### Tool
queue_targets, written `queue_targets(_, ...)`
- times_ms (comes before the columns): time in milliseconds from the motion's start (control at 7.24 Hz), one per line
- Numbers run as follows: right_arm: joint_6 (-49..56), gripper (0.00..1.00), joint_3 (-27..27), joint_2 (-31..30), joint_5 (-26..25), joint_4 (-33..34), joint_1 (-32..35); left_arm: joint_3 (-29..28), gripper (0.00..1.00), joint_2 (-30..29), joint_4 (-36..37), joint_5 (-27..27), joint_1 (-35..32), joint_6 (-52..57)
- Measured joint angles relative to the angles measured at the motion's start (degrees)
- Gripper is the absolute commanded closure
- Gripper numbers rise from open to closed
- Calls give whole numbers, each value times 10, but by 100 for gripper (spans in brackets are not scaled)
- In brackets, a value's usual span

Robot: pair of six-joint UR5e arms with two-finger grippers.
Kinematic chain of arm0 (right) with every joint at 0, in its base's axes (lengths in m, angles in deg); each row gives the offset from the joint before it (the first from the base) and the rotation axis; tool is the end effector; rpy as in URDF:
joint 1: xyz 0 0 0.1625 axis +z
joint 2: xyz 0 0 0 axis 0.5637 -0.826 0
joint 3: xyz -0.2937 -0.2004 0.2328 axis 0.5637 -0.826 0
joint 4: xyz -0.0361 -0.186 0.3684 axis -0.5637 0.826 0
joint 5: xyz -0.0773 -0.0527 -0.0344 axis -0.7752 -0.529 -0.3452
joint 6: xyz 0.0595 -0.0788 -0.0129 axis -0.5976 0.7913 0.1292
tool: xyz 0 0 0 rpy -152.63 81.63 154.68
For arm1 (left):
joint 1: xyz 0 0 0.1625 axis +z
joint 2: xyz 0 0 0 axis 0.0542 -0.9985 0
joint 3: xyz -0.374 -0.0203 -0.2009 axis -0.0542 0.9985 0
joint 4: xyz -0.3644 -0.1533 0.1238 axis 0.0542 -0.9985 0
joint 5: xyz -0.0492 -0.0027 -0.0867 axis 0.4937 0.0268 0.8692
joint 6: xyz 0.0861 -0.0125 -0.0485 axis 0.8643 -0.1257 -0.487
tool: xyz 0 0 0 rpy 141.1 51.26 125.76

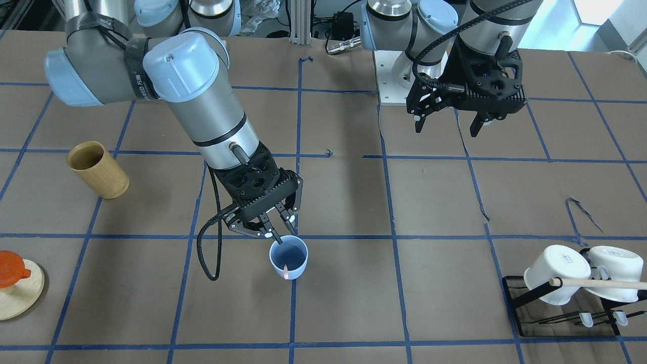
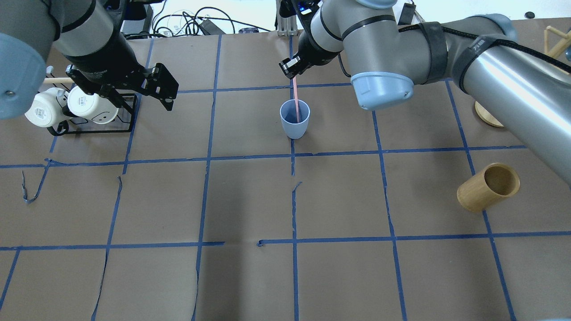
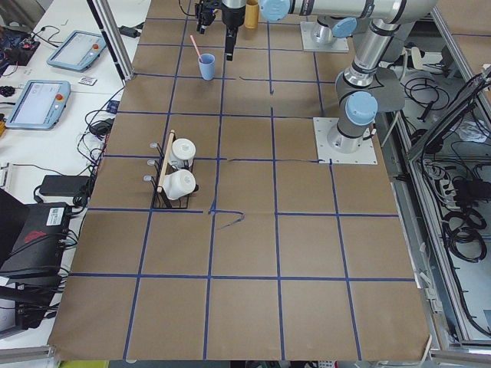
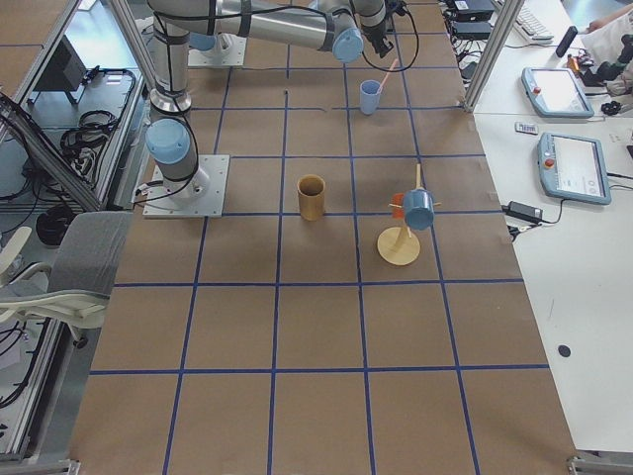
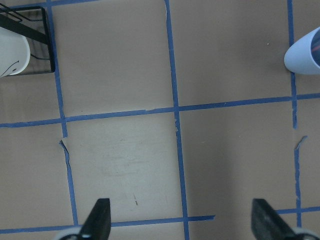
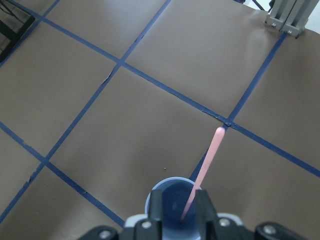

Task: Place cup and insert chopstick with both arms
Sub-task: 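Lower the pink chopstick into the light blue cup with the right gripper, then open the right gripper and withdraw it away from the cup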

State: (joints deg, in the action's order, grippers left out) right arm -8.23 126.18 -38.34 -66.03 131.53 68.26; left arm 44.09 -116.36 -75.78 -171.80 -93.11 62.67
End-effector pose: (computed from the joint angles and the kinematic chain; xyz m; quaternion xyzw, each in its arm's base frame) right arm 0.2956 -0.5870 0.3970 -0.2669 0.9324 -0.2056 0.1306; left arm -0.1304 -0.4851 0.5031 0.0431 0.9983 -0.0353 0.0166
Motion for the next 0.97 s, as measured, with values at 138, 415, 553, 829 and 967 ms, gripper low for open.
queue_targets(138,-26,9,-6,-2,-1,-3,-1,0,0,0,0,0,0,0)
queue_targets(415,-51,2,-63,-13,-5,-100,-11,0,0,0,0,0,0,0)
queue_targets(553,-52,1,-105,-19,-27,-203,-27,0,0,0,0,0,0,0)
queue_targets(829,-25,2,-145,-41,-93,-370,-81,0,0,0,0,0,0,0)
queue_targets(967,-4,2,-140,-62,-108,-427,-107,0,0,0,0,0,0,0)
